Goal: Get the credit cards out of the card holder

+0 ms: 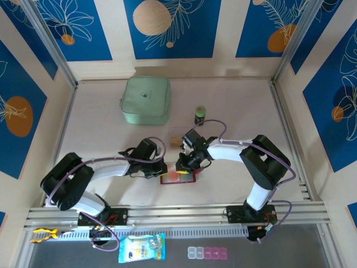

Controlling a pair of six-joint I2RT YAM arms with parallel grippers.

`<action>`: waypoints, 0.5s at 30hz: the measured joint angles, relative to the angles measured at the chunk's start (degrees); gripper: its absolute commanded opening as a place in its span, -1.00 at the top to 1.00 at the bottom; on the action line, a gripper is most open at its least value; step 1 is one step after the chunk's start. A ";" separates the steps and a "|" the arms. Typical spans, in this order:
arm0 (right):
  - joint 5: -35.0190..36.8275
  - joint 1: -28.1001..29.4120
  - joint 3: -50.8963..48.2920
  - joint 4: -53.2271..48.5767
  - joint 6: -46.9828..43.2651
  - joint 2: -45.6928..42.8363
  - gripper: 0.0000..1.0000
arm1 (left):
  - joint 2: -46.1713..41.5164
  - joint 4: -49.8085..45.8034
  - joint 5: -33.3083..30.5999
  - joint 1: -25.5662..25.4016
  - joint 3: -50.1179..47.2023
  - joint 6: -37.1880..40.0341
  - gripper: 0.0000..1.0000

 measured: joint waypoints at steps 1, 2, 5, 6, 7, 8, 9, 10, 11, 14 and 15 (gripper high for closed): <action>-0.04 -0.07 0.00 0.00 0.13 0.00 0.76 | 0.00 -0.02 0.00 0.02 0.00 0.00 1.00; -0.09 -0.13 0.00 0.00 0.20 -0.02 0.76 | 0.00 -0.02 0.00 0.00 0.02 0.00 1.00; -0.22 -0.31 -0.59 0.44 0.24 -0.52 0.77 | 0.00 -0.04 0.00 0.00 0.02 -0.02 1.00; -0.24 -0.35 -0.76 0.59 0.24 -0.79 0.77 | 0.00 -0.04 0.00 0.00 0.02 0.00 0.99; -0.33 -0.42 -0.98 0.74 0.24 -1.11 0.78 | 0.00 -0.02 0.00 0.00 0.02 -0.02 1.00; -0.42 -0.57 -1.18 0.85 0.22 -1.49 0.78 | 0.00 -0.02 0.00 0.00 0.02 -0.02 0.99; -0.42 -0.70 -1.33 0.96 0.22 -1.77 0.78 | 0.00 -0.02 0.00 0.00 0.00 0.00 1.00; -0.42 -0.83 -1.62 1.07 0.22 -2.19 0.78 | 0.00 -0.02 0.00 -0.02 0.00 -0.02 0.99; -0.42 -0.98 -1.86 1.09 0.20 -2.54 0.78 | 0.00 -0.02 0.00 -0.07 0.02 -0.02 1.00; -0.39 -1.64 -2.71 0.96 0.00 -3.45 0.78 | 0.00 -0.02 0.00 -0.09 0.02 -0.02 1.00; -0.37 -1.86 -2.93 0.79 -0.11 -3.72 0.78 | 0.00 0.00 0.00 -0.09 0.00 -0.02 1.00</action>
